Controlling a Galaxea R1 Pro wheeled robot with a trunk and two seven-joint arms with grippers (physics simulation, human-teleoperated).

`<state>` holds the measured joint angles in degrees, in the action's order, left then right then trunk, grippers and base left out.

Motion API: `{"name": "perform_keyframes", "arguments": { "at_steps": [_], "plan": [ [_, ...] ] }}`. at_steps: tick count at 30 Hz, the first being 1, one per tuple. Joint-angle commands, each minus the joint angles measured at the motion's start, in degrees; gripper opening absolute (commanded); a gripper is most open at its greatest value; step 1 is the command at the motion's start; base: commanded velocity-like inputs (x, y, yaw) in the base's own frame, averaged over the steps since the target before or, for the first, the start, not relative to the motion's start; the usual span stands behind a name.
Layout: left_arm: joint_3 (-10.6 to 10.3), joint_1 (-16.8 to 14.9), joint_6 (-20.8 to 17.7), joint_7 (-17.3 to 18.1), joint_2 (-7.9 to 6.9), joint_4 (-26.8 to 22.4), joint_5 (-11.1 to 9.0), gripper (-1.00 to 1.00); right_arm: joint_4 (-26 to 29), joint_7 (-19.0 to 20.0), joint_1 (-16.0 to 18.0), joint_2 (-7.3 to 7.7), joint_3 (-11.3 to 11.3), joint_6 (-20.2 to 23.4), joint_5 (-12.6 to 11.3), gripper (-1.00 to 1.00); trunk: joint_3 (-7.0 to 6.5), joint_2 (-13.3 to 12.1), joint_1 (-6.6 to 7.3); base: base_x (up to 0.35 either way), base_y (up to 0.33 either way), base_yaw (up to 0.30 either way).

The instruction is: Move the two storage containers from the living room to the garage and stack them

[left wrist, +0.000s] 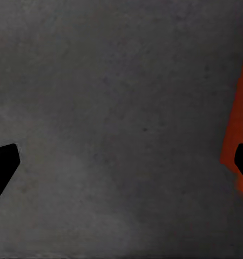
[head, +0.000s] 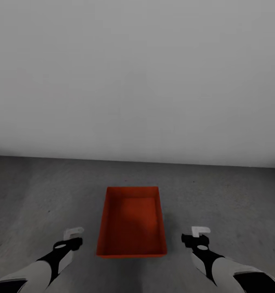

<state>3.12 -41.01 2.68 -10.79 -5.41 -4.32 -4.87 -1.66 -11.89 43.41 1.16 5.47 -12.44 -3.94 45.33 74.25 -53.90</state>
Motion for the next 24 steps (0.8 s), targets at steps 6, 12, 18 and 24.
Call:
{"name": "perform_keyframes", "arguments": {
  "at_steps": [6, 12, 18, 24],
  "plan": [
    [0.2, 0.0, 0.3, 0.3, -1.52, 3.0, -1.5, 1.0, -0.2, 0.0, -2.5, 0.06, 0.5, -0.4, -0.3, 1.0, -1.05, -2.4, 1.33, 0.0, 0.0, 0.0],
    [0.2, 0.0, 0.2, 0.4, -2.0, 4.0, -2.1, 1.0, -0.2, -0.1, -4.0, 0.07, 0.6, -0.4, -0.3, 1.0, -2.13, -4.8, 2.64, 0.0, 0.0, 0.0],
    [0.2, 0.2, -0.1, 0.5, -1.85, 4.2, -2.2, 1.0, -0.2, -0.1, -4.8, 0.01, 0.6, -0.3, -0.3, 1.0, -3.2, -7.2, 3.96, 0.0, 0.0, 0.0],
    [0.2, 0.4, -0.2, 0.5, -1.74, 4.2, -2.2, 1.0, -0.3, 0.0, -5.0, -0.05, 0.6, -0.1, -0.4, 1.0, -4.28, -9.6, 5.28, 0.0, 0.0, 0.0]
  ]
}}
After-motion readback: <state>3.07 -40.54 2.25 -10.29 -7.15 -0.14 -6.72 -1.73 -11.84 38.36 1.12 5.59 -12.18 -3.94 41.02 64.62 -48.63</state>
